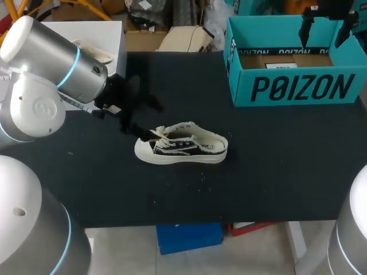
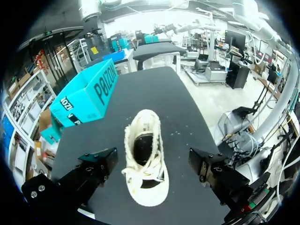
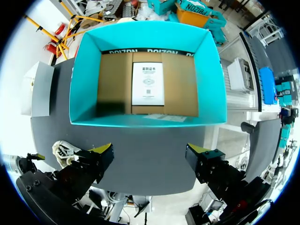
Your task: Take the shoe out of the shoebox, open the shoe tongue, remove and reinsert the insole, then place the shoe into the shoebox
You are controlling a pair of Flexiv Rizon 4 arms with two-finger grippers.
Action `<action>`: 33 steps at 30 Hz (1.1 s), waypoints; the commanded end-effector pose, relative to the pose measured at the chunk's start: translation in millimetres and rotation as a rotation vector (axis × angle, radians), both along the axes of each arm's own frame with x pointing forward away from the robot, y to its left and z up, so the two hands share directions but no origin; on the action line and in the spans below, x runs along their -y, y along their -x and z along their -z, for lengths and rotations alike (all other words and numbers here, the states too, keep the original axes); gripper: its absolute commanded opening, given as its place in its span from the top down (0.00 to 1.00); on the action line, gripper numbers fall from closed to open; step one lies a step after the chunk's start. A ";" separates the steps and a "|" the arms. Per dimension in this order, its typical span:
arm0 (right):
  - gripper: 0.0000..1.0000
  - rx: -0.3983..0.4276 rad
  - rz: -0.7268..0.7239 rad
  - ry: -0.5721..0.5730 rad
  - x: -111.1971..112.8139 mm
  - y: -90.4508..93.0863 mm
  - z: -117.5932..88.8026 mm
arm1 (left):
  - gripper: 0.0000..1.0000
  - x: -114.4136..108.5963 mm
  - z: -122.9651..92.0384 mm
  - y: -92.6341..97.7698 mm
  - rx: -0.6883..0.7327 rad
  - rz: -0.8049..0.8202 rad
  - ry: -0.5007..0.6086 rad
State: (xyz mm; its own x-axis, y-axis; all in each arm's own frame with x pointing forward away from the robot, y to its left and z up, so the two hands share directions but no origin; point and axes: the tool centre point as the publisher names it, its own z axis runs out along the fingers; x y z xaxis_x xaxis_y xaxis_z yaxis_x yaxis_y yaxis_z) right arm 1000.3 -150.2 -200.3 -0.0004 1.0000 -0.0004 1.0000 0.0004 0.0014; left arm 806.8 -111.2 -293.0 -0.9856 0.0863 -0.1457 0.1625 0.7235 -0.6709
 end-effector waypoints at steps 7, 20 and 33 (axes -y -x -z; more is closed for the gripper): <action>0.00 -0.001 0.001 0.000 -0.1 0.0 -0.1 | 0.00 -28.2 10.5 1.4 -0.042 0.020 -0.044; 0.00 -0.001 0.001 0.000 -0.1 0.0 -0.1 | 0.00 -49.3 15.8 -0.6 -0.047 -0.009 -0.071; 0.00 0.148 -0.870 0.085 -18.3 59.8 -3.4 | 0.00 -49.3 15.8 -0.6 -0.047 -0.009 -0.071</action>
